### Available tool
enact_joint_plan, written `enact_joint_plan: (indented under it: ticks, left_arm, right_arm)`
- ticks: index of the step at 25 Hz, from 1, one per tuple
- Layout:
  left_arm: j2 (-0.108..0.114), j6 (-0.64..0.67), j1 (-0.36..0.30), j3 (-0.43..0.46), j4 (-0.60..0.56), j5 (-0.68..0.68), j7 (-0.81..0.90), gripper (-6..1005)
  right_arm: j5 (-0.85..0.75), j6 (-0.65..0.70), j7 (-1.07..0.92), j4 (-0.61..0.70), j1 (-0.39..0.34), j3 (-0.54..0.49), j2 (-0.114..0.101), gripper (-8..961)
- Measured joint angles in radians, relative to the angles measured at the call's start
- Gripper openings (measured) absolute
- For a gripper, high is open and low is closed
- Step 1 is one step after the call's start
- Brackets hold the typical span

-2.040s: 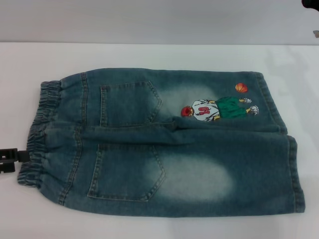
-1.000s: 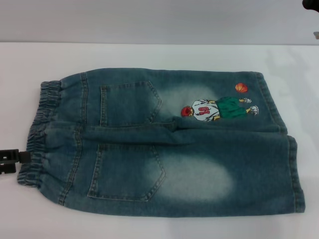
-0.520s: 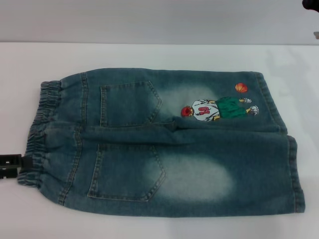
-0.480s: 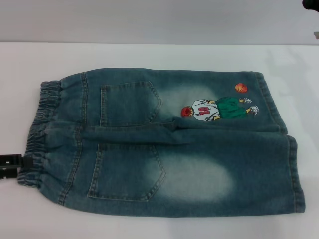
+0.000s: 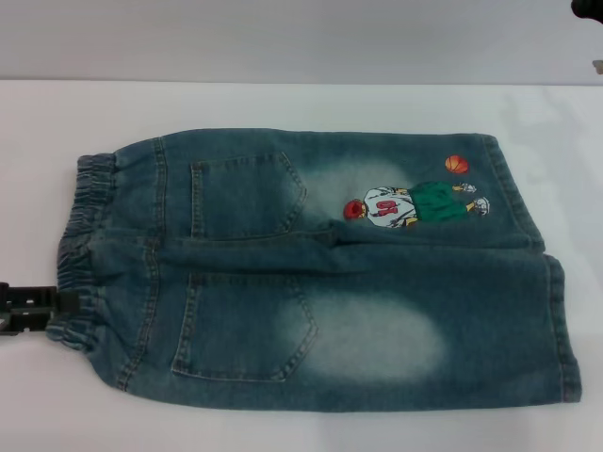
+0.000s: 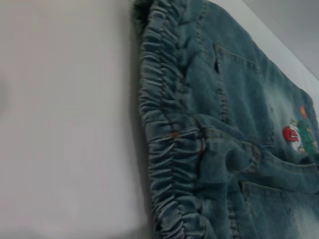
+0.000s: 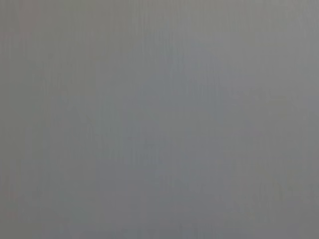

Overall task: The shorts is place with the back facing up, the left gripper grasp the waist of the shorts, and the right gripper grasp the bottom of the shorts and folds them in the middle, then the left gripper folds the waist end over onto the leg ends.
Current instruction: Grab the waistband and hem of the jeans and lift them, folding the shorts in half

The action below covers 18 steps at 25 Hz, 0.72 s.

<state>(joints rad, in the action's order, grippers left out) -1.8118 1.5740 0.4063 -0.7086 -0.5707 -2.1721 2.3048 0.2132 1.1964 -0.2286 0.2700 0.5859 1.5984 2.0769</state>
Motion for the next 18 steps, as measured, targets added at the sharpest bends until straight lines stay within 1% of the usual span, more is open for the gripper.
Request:
enact_joint_plan:
  ticks: [12,18]
  left_arm:
    - [0.0,0.0,0.032,-0.003,0.0,-0.009,0.006,702]
    - [0.017,-0.009,0.033,-0.001,0.0,-0.011,0.032,700]
  right_arm:
    - [0.001,0.0,0.0,0.0,0.001,-0.003,0.0,547]
    - [0.005,0.0,0.0,0.0,0.007,-0.003,-0.001,548]
